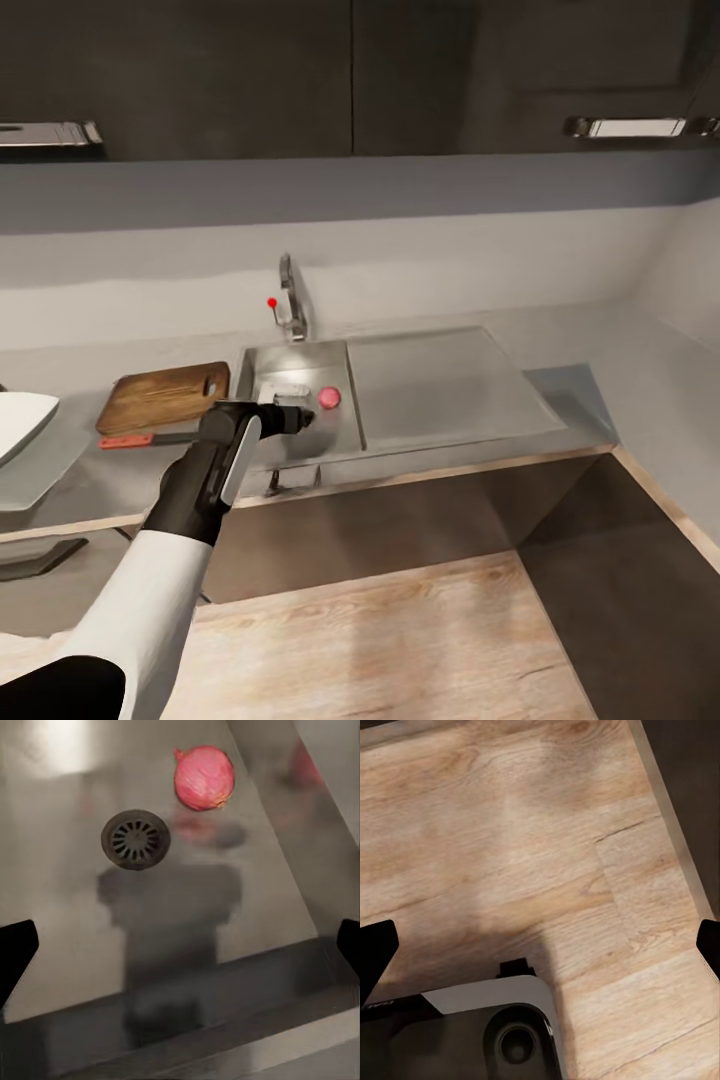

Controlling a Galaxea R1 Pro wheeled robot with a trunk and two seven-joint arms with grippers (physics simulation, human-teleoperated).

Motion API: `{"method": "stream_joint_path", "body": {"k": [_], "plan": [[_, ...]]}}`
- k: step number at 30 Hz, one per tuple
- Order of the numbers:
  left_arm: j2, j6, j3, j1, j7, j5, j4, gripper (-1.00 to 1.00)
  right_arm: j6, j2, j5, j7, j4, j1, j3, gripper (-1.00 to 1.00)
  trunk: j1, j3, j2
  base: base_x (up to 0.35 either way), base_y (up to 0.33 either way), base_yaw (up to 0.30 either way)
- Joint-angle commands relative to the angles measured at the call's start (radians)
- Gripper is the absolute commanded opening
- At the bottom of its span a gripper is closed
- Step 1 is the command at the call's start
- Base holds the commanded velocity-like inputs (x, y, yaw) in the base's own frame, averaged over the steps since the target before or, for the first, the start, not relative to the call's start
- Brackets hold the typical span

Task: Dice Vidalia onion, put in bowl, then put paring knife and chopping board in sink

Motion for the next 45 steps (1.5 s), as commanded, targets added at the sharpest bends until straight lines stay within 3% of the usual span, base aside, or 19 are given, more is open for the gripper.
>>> {"method": "stream_joint_path", "body": {"k": [1,28,45], "plan": [[0.000,0.004,0.000,-0.001,0.005,0.008,-0.001,1.00,-0.002,0.000,0.011,-0.007,0.001,-0.001,-0.005,1.00,0.001,-0.002,-0.002,0.337,-0.076,-0.023],[0.001,-0.005,-0.001,0.003,0.000,0.008,0.001,1.00,0.000,0.000,0.011,-0.007,0.001,-0.001,-0.005,1.00,0.001,-0.043,-0.002,0.106,-0.007,-0.043],[0.001,-0.019,-0.003,0.003,0.000,0.006,0.072,1.00,0.001,0.000,0.010,-0.007,0.001,-0.001,-0.007,1.00,0.001,-0.070,-0.002,0.050,-0.024,0.000]]}}
